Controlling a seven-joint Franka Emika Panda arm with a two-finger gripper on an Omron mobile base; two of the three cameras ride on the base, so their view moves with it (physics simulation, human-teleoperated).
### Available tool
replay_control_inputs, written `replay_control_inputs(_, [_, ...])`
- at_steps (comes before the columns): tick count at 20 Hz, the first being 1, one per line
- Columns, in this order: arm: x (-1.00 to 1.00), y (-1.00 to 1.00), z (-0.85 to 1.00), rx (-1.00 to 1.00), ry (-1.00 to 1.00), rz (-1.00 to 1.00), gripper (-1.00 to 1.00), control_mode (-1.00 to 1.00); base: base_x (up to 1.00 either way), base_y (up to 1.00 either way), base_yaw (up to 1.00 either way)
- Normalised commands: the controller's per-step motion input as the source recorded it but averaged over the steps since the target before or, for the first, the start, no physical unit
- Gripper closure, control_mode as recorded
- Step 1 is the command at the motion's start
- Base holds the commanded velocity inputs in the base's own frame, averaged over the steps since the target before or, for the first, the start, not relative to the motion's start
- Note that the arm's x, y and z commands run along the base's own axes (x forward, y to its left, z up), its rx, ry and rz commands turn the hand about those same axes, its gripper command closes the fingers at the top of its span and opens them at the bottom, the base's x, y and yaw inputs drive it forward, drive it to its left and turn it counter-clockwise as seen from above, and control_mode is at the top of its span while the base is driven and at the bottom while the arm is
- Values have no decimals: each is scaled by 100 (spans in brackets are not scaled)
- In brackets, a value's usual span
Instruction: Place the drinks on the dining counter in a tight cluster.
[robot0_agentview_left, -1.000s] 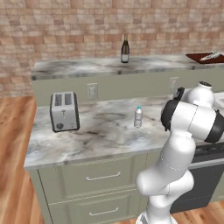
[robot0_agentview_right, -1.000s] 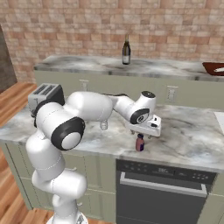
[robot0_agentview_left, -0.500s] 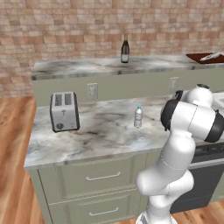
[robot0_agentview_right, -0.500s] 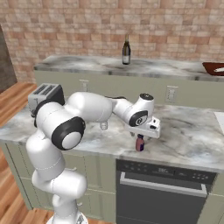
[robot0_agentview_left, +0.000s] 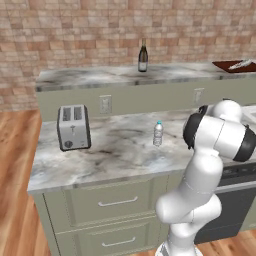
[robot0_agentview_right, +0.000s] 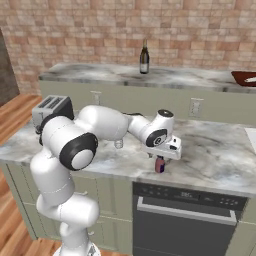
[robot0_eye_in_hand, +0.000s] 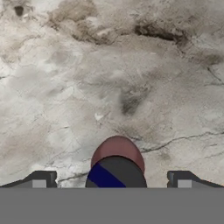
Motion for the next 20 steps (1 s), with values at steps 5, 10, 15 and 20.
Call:
replay_control_inputs(5, [0,0,-25,0,-1,0,-100,-100,0,0,0])
replay_control_inputs(10, [0,0,0,0,0,0,-100,-100,0,0,0])
replay_control_inputs(15, [0,0,0,0,0,0,100,-100,0,0,0])
replay_control_inputs(20, [0,0,0,0,0,0,100,-100,0,0,0])
